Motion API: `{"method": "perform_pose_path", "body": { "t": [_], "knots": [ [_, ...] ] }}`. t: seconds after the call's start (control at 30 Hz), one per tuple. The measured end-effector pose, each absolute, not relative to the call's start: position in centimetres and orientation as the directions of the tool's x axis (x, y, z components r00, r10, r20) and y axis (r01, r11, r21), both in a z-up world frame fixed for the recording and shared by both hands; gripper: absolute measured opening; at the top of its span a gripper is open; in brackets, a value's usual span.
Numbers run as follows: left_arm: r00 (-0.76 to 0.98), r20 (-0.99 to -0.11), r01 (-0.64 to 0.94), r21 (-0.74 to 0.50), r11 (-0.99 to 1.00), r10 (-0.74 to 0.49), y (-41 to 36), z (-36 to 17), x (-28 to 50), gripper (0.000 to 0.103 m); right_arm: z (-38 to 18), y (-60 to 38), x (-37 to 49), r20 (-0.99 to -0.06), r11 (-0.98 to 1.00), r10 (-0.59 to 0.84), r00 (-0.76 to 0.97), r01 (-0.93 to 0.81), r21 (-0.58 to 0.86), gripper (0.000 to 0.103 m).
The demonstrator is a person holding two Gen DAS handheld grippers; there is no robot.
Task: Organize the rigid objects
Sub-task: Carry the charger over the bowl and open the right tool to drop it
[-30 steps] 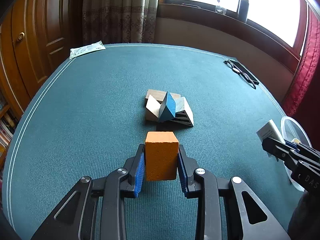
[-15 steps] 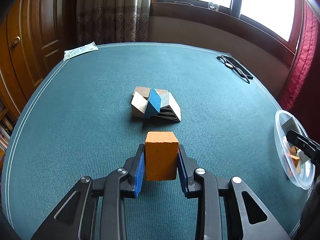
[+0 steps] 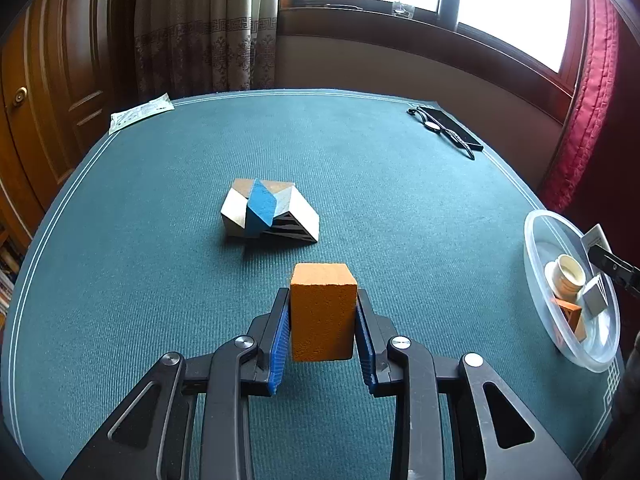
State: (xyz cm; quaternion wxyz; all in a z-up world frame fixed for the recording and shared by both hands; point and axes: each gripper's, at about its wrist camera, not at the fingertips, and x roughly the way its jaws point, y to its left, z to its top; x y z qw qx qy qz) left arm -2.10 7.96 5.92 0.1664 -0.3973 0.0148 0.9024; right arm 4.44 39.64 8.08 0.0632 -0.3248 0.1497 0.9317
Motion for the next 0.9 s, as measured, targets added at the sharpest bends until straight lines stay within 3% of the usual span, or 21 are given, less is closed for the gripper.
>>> {"method": "perform_pose_path", "body": {
  "t": [0.43, 0.9],
  "knots": [
    [-0.622, -0.710, -0.378, -0.096, -0.921, 0.330, 11.1, 7.3, -0.8, 0.031, 9.3, 44.7, 7.0, -0.580, -0.904, 0.112, -0.807, -0.325, 0.278, 0.024],
    [-0.613, -0.693, -0.467, -0.070, -0.882, 0.379, 15.3, 9.1, 0.7, 0.031, 8.1, 45.6, 8.8, -0.598, -0.891, 0.062, -0.799, -0.314, 0.327, 0.026]
  ]
}}
